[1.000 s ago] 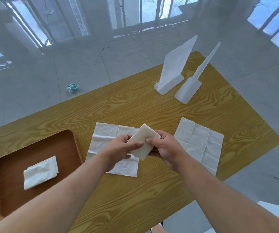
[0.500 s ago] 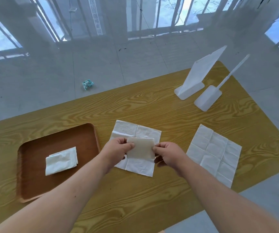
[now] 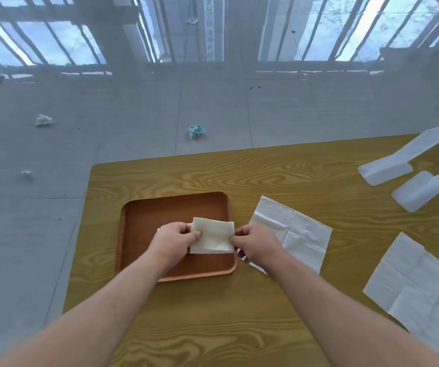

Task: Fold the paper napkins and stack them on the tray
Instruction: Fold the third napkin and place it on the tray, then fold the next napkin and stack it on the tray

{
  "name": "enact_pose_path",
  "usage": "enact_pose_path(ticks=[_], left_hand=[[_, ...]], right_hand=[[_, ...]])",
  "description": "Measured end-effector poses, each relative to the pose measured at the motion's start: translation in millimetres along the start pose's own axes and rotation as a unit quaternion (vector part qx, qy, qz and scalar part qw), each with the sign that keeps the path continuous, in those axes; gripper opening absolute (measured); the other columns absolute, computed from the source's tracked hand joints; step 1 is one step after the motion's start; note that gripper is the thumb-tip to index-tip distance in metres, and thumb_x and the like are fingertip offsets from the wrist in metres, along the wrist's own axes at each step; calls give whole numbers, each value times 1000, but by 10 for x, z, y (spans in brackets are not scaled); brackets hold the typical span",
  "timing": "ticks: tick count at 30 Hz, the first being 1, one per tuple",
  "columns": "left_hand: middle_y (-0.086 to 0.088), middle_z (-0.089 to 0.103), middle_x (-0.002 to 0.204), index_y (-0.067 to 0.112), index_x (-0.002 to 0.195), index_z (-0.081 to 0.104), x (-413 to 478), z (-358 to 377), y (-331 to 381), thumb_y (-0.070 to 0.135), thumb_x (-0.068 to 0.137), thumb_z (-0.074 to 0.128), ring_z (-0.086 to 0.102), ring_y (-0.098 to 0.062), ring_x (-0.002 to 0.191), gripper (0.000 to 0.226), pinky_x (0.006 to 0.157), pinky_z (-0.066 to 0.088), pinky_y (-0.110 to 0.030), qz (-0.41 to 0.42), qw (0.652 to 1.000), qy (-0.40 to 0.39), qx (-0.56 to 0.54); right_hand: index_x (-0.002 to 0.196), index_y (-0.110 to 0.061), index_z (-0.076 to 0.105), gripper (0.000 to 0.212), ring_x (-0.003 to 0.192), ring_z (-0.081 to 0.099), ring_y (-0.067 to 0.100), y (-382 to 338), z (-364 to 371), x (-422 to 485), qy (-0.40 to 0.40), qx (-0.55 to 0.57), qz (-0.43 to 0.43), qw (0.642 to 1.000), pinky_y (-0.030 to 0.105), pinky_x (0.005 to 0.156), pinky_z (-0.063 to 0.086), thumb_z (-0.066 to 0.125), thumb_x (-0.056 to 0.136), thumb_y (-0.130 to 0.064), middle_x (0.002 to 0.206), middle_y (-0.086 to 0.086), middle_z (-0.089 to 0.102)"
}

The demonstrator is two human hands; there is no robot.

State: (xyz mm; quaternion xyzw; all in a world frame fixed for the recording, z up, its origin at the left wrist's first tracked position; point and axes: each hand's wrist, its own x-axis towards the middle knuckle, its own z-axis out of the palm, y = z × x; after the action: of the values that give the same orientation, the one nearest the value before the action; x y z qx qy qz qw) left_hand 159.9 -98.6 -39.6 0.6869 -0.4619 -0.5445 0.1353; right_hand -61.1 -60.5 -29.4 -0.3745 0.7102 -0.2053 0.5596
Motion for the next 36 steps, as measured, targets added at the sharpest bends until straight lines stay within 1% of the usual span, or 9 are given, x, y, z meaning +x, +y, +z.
enact_pose_path(ticks=[6,14,18,20,22,26,28,31,36], left_hand=[[11,57,52,21,67,64,110,-509,-328,50,88,74,52,-14,53,38,57,41,-34,10,987,75,140],[8,67,79,28,81,60,93,-653,-445,58,89,69,62,-13,72,32,57,44,-34,9,958,117,262],[5,47,109,26,108,40,15,-552,-383,59,82,72,52,-17,92,53,73,44,-34,141,929,164,302],[1,43,127,24,126,38,-30,-410,-268,61,82,71,48,-21,110,66,86,47,-36,238,901,144,334],[-2,41,143,22,137,39,-57,-209,-129,65,83,66,46,-26,125,74,100,47,-41,316,861,114,383],[-1,29,167,26,152,39,-130,336,96,69,87,56,27,-25,151,80,125,21,-44,379,797,-14,471],[-1,38,164,25,148,47,-176,628,145,62,90,59,30,-24,150,70,125,19,-42,416,752,-69,507],[0,56,148,24,136,60,-223,1016,182,53,95,57,45,-23,140,51,118,32,-40,452,700,-108,542],[3,59,142,25,137,60,-192,1346,236,49,96,54,52,-20,132,48,111,42,-37,429,716,-91,543]], right_hand=[[69,-14,71,20,55,59,12,-262,559,200,14,-185,-36,982,28,54,46,67,85,-27,63,-1,70],[70,-20,64,26,65,62,15,-313,858,290,33,-324,-70,943,34,56,49,61,89,-38,67,-4,66],[74,-24,49,29,72,51,15,-188,754,185,154,-337,-192,909,32,58,40,54,90,-47,74,-9,53],[92,-23,58,24,90,51,19,-51,604,81,197,-320,-228,898,34,80,45,58,89,-46,91,-7,58],[115,-19,61,37,107,53,24,151,397,-43,207,-343,-239,885,40,98,44,62,88,-44,111,1,61],[130,-17,58,49,119,53,29,598,-65,-301,189,-404,-226,866,46,100,48,63,89,-42,127,4,59],[128,-18,59,45,115,55,28,784,-274,-403,182,-415,-215,865,45,96,50,65,89,-40,124,1,60],[126,-22,60,40,113,55,23,1035,-567,-525,174,-422,-199,867,40,96,51,60,90,-38,120,-3,61],[139,-26,54,46,122,50,19,1374,-892,-635,122,-429,-177,877,35,107,43,48,97,-43,131,-5,54]])
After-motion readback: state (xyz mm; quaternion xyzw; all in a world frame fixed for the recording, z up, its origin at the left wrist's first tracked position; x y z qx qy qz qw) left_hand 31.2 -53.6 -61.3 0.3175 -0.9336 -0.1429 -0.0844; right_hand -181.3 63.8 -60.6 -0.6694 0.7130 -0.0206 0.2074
